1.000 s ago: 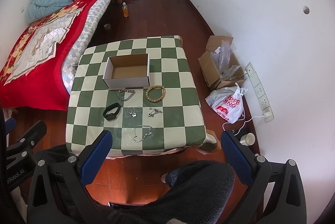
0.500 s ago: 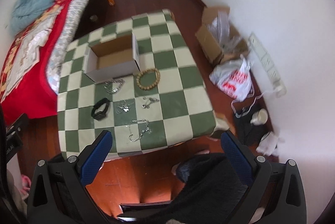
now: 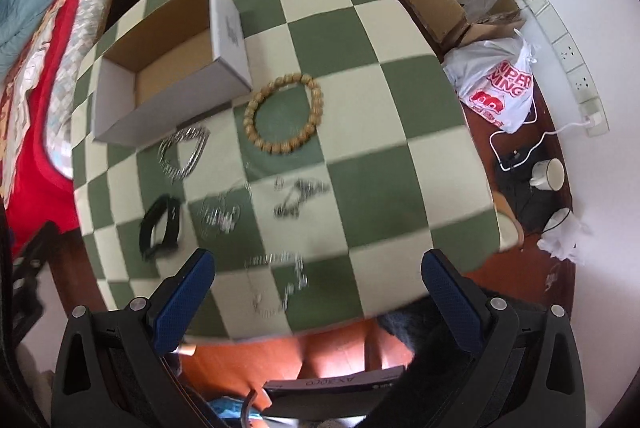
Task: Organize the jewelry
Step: 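Move the left tool to the black watch while the right tool moves to the silver charm bracelet, then close the left gripper on the black watch while the right gripper closes on the charm bracelet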
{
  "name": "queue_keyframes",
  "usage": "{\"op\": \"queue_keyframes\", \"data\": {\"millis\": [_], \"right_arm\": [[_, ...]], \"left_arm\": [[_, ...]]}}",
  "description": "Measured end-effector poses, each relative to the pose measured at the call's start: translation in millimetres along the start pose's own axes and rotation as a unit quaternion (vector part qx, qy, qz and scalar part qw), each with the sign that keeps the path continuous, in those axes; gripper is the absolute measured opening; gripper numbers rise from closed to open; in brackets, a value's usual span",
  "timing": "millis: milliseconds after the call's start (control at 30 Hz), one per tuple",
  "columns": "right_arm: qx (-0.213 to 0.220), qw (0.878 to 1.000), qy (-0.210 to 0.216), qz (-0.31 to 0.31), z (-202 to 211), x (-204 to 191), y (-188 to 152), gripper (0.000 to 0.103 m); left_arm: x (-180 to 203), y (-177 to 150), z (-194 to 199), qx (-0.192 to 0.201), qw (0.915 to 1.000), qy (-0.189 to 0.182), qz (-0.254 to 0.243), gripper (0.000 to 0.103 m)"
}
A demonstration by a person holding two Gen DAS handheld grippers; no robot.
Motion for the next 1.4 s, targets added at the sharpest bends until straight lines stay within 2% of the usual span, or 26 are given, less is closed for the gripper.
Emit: {"op": "queue_keyframes", "data": {"millis": [133,333,433,733,800,833,900,933,1000,1033,1067,1100,1133,1233,1300,1367,1400], "right_arm": [[0.002,1.000,-0.011,0.004,-5,-1,18,0.103],[-0.012,0.999,-0.021,0.023,-18,-1,-4,0.103],[-0.017,0.999,-0.034,0.019,-31,1,-22,0.103],[-0.047,0.997,-0.051,-0.016,-74,2,-60,0.100],[-0.048,0.997,-0.054,-0.021,-81,0,-67,0.094],[-0.049,0.997,-0.058,-0.022,-86,-3,-71,0.087],[-0.029,0.998,-0.048,-0.030,-86,-4,-73,0.084],[-0.018,0.998,-0.056,-0.031,-86,-7,-74,0.082],[0.008,0.998,-0.057,-0.028,-82,-15,-74,0.074],[0.018,0.998,-0.058,-0.023,-80,-19,-74,0.061],[0.025,0.998,-0.058,-0.015,-78,-24,-73,0.040],[0.028,0.998,-0.058,-0.004,-76,-30,-72,0.028],[0.028,0.998,-0.060,0.000,-76,-33,-71,0.011],[0.031,0.998,-0.054,0.008,-76,-31,-70,0.006],[0.030,0.999,-0.038,0.003,-77,-28,-69,0.006],[0.027,0.999,-0.032,0.000,-77,-23,-68,0.006],[0.026,0.999,-0.031,-0.001,-77,-21,-67,0.006]], "left_arm": [[-1,-5,-13,0.001,0.9998,0.004,-0.021,0.103],[22,-53,-59,-0.058,0.9924,0.012,-0.108,0.103],[33,-69,-80,-0.085,0.9894,0.001,-0.118,0.103],[56,-78,-110,-0.098,0.9871,0.004,-0.127,0.103],[58,-78,-119,-0.105,0.9865,0.006,-0.126,0.103],[60,-78,-123,-0.109,0.9861,0.006,-0.125,0.103],[61,-79,-130,-0.116,0.9857,0.000,-0.122,0.103],[60,-77,-129,-0.111,0.9873,-0.004,-0.113,0.103],[58,-75,-132,-0.116,0.9876,-0.015,-0.104,0.103],[56,-74,-133,-0.117,0.9879,-0.019,-0.100,0.103],[55,-73,-134,-0.118,0.9881,-0.023,-0.096,0.102],[54,-73,-134,-0.117,0.9881,-0.031,-0.094,0.102],[53,-73,-134,-0.116,0.9883,-0.038,-0.092,0.100],[46,-75,-134,-0.115,0.9875,-0.077,-0.075,0.084],[41,-78,-133,-0.118,0.9854,-0.107,-0.058,0.062],[34,-80,-133,-0.126,0.9825,-0.130,-0.043,0.048],[29,-82,-133,-0.125,0.9832,-0.126,-0.040,0.043]]}}
Point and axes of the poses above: each gripper's, at about its wrist camera, not at the fingertips, and z roughly against the way its jaws point, x to its right, y to its top, the point moved 1 cm from there along -z, roughly the way its jaws point
